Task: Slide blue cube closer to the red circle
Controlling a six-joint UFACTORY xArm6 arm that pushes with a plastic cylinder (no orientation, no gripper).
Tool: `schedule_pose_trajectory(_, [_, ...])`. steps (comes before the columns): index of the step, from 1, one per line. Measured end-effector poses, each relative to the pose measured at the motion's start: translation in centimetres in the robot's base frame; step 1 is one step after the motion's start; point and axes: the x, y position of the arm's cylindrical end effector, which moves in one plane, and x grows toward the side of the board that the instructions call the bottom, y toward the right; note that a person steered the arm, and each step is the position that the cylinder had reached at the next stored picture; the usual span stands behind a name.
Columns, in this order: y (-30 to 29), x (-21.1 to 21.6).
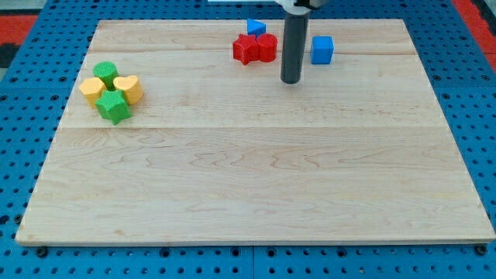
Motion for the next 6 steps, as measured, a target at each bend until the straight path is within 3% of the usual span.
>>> schedule_pose_trajectory(2, [9.0, -1.2])
schedule_pose_trajectory(6, [5.4, -8.2])
